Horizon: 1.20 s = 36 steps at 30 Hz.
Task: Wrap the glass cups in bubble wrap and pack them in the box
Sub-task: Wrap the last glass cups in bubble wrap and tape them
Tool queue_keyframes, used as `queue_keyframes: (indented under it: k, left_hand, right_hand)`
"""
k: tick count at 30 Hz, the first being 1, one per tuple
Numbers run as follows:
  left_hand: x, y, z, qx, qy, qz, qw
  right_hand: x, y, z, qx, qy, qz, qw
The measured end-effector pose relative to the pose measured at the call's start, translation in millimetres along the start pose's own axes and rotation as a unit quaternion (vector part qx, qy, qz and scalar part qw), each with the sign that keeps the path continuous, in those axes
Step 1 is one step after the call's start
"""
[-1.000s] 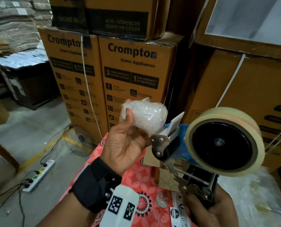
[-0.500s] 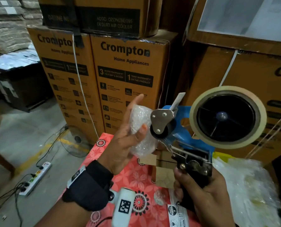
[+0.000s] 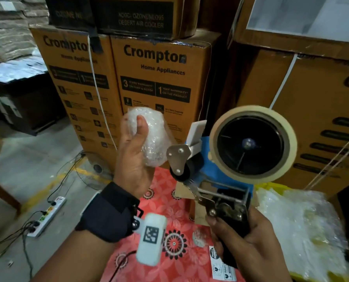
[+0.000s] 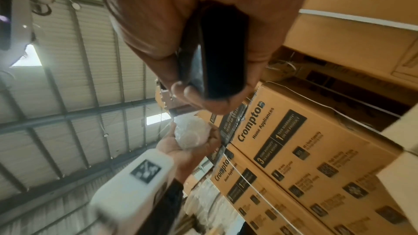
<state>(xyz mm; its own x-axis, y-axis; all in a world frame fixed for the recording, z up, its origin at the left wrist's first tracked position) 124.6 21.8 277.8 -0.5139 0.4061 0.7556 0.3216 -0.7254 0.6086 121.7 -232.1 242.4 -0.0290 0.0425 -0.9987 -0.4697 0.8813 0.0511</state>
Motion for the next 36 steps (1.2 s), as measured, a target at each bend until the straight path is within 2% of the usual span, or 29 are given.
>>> queue_keyframes:
  k: [3, 7, 11, 15, 21, 24, 27, 31, 34, 36]
  left_hand:
    - [-6.7, -0.3, -4.2, 0.022, -0.012, -0.022, 0.999]
    - [-19.3, -1.0, -7.0, 0.045, -0.043, -0.051, 0.997]
    - [-6.2, -13.7, -2.3, 0.096, -0.032, -0.091, 0.991]
    - [10.1, -16.8, 3.9, 0.100, -0.030, -0.143, 0.984]
    - [-17.8, 17.6, -19.9, 0.047, -0.137, -0.158, 0.977]
    - [-15.3, 18.5, -22.2, 0.056, -0.128, -0.151, 0.979]
    - [-20.2, 16.8, -26.0, 0.040, -0.138, -0.095, 0.985]
    - [-39.7, 14.9, -37.1, -0.031, -0.174, -0.052, 0.983]
    - [-48.0, 29.8, -49.7, -0.106, -0.183, 0.006, 0.977]
    - [-49.4, 33.7, -53.6, -0.129, -0.186, 0.008, 0.974]
  right_hand:
    - [5.0, -3.9, -6.1, 0.028, 0.025, 0.035, 0.999]
    - [2.8, 2.2, -7.7, 0.019, 0.010, 0.024, 0.999]
    - [6.8, -2.9, -13.3, 0.029, -0.013, 0.004, 0.999]
    - [18.6, -11.8, -20.6, 0.047, 0.001, 0.001, 0.999]
    - [7.5, -6.6, -14.3, 0.020, -0.021, -0.007, 1.000]
    - [12.7, -15.4, -14.2, 0.053, -0.015, 0.026, 0.998]
    - [16.0, -18.6, -14.2, 0.067, 0.002, 0.068, 0.995]
    - [13.1, -22.2, -11.1, 0.081, -0.006, 0.124, 0.989]
    - [5.6, -21.0, -8.5, 0.083, -0.018, 0.119, 0.989]
    - [3.4, -17.2, -7.6, 0.074, -0.014, 0.114, 0.991]
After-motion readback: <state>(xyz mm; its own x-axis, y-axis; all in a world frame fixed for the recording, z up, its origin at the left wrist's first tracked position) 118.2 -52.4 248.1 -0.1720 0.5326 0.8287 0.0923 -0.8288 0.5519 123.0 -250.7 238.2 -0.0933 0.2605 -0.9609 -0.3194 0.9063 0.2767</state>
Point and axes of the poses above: each hand's wrist, its own z-axis towards the middle knuckle, its own y-axis out of the palm, x = y × z, the point moved 10 cm from there along z, towards the middle knuckle, and after that the axes turned 3 degrees about z, right-handed, at the moved point
